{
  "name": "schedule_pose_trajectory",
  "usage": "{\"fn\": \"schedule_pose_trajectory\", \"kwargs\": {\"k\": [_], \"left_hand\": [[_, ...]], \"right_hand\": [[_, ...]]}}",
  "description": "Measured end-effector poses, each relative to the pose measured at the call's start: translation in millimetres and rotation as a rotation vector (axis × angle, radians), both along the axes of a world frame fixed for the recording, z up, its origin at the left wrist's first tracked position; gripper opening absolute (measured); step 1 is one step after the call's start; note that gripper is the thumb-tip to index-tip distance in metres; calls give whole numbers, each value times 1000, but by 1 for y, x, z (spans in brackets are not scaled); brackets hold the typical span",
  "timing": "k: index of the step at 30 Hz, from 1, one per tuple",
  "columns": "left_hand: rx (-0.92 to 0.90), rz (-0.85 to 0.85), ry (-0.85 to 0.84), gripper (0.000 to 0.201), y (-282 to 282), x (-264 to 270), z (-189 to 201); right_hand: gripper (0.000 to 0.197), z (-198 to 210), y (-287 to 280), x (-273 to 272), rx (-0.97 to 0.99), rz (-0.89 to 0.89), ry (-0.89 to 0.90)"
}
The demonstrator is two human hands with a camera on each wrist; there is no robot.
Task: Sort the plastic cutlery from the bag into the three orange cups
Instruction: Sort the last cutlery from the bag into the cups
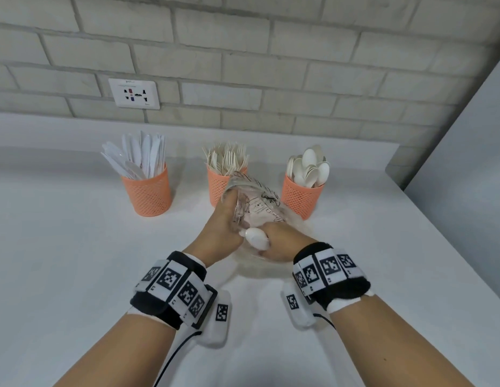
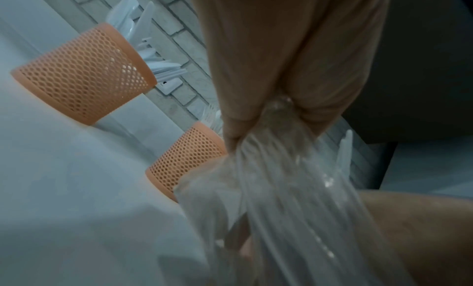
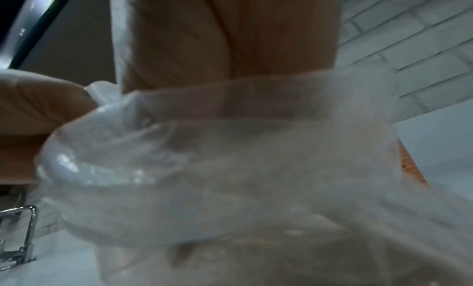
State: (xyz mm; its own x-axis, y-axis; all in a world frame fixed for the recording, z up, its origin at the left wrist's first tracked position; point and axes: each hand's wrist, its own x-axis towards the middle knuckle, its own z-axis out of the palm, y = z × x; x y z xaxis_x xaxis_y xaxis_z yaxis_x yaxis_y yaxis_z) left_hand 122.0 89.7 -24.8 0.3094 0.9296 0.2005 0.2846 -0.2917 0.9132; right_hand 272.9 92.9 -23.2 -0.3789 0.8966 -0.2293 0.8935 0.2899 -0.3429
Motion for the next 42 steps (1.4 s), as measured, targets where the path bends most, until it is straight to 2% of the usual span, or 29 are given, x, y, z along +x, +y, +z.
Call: {"fn": "schedule_pose_trajectory", "kwargs": {"k": [3,7,12,16,18,22,26,29,31,32,34,37,39,40,42], "left_hand": [[-7,5,53,84,-7,1,0],[-25,9,81,84,-6,-1,0],[-19,13,35,88,-5,-2,2],[-15,43,81,81,-3,-9,2],[-65,81,167,82,0,-15,2],[-123,175,370,79,5,-21,2],[-158,235,479,74,7,-20,-3],[-262,236,617,72,6,-19,-7],[-385,185,686,70,6,-20,-5],[-431,160,655,67,6,-23,-4],[-462,139,447,52,4,-30,5],[-289,169,32,19,-1,-32,26],[-170,227,-194,19,-5,-27,41],[-142,206,-234,20,-8,-23,49],[-151,40,-153,36,-15,-11,61]], "right_hand": [[55,-8,2,0,23,-29,-105],[61,-10,2,-1,22,-29,-161],[48,-9,3,-2,29,-75,-221],[32,-6,3,3,47,-111,-134],[31,2,5,8,9,-131,36],[16,24,8,20,-70,-160,584],[11,37,1,22,-21,-325,1153],[10,41,1,22,-56,-471,1604],[10,41,1,24,-101,-568,1777],[9,39,0,24,-119,-612,1808],[10,37,-2,24,-122,-678,1817],[8,34,-4,23,-108,-741,1802],[11,34,-6,21,-145,-726,1740],[11,35,-7,18,-173,-692,1685],[9,40,-11,7,-232,-571,1546]]}}
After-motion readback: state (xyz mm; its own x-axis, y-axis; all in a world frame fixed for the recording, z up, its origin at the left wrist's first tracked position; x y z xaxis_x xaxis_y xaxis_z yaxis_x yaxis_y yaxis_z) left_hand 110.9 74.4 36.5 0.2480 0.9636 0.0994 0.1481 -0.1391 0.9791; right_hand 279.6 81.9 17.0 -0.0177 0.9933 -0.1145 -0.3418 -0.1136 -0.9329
